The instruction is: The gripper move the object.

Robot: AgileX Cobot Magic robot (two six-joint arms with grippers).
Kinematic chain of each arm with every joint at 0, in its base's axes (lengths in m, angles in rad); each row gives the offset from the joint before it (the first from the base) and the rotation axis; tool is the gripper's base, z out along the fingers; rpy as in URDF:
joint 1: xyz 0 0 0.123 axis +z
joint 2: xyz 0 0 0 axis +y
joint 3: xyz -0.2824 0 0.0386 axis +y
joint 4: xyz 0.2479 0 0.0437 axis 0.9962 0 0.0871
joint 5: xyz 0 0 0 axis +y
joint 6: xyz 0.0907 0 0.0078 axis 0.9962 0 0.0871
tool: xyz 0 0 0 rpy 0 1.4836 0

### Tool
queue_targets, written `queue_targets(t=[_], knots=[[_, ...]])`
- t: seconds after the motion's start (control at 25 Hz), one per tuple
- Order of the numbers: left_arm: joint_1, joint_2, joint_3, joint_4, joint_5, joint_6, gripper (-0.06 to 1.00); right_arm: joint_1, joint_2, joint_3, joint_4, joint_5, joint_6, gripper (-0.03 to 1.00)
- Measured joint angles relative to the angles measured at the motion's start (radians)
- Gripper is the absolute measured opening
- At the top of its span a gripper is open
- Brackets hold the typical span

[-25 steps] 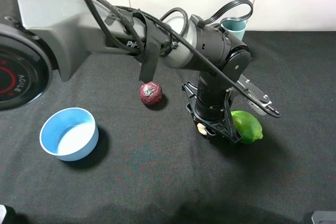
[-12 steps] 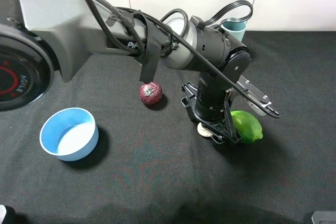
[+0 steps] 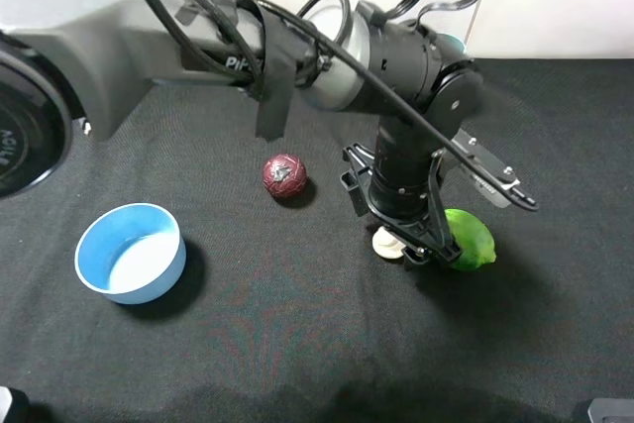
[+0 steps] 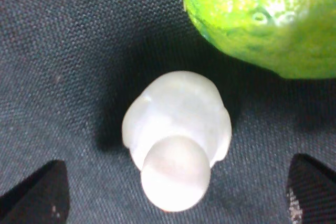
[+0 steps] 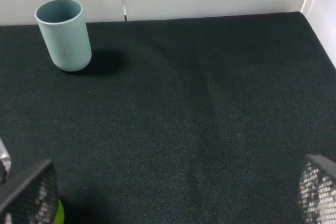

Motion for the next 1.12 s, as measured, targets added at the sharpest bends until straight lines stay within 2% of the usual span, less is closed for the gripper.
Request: queue_targets(t=[0.76,1.12], knots=[[0.0,-0.001,-0.23,0.001,0.23,0.025,0.92,0.0,0.0,0.0,0.0,0.0,0.0,0.69],[0.0,-0.012,-0.328,0.001,0.245,0.029,0.95,0.0,0.0,0.0,0.0,0.0,0.0,0.69]])
